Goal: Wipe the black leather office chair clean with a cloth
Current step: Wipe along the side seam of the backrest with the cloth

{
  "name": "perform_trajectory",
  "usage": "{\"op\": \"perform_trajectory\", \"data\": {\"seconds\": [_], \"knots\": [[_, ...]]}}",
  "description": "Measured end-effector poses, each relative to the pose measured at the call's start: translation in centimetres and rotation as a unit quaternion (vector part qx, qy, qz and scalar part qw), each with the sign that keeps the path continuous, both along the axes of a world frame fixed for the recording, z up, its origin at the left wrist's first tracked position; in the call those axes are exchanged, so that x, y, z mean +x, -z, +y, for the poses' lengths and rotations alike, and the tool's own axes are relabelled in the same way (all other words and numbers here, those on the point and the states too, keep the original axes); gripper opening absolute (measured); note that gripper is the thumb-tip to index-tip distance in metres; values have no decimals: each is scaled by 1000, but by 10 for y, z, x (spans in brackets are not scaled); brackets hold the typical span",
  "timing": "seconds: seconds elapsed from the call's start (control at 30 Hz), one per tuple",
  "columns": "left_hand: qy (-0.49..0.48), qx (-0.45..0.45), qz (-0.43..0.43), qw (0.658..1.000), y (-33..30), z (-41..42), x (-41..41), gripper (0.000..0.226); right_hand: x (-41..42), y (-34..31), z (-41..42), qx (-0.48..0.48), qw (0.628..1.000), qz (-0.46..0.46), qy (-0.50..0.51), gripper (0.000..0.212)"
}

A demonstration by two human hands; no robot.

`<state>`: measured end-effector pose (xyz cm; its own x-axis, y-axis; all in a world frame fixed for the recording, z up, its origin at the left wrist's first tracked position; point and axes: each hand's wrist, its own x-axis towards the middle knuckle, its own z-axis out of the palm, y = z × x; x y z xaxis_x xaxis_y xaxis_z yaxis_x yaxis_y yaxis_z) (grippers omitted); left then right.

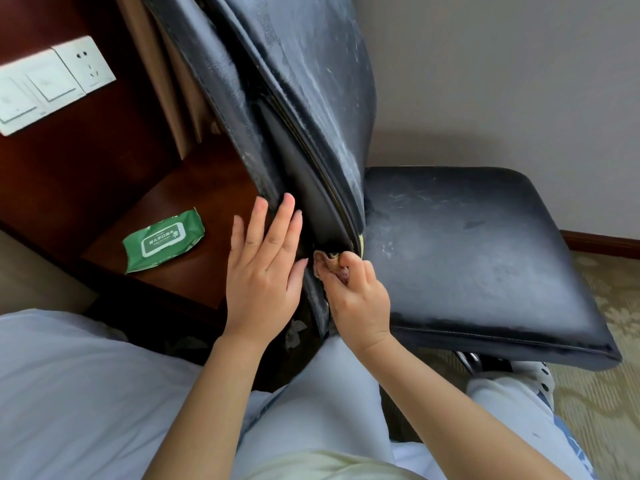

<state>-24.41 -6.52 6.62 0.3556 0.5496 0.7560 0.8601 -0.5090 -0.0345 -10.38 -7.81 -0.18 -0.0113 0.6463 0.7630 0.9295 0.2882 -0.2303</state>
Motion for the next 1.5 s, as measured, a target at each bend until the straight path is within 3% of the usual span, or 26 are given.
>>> {"op": "perform_trajectory", "data": {"seconds": [0.17,0.3,0.43,0.63,0.77,0.93,1.1,1.4,1.5], "knots": [[6,-3,-13,1000,0,0,2,65,-8,-26,4,59,996,69,-8,23],[-3,-4,-11,1000,-1,0,3,65,-7,-16,8,36,999,33,-22,32],[-14,-5,7,1000,-2,0,2,66,-2,7,1,-27,999,-9,-14,61],[-12,-6,18,1000,-4,2,-1,67,-5,-20,3,46,998,45,-11,41],[-18,-15,19,1000,-3,1,-1,69,-7,-13,7,-14,997,67,-44,39],[-25,-12,25,999,-3,3,-1,67,0,14,3,-34,999,-6,-30,67],[-30,-5,29,999,-4,6,-1,70,-5,-7,2,34,999,25,-2,36],[-70,-16,60,996,-1,12,-1,94,2,31,3,-60,997,-47,-32,60],[-83,-26,80,993,0,14,0,105,-1,23,1,-21,999,-20,-21,60]]}}
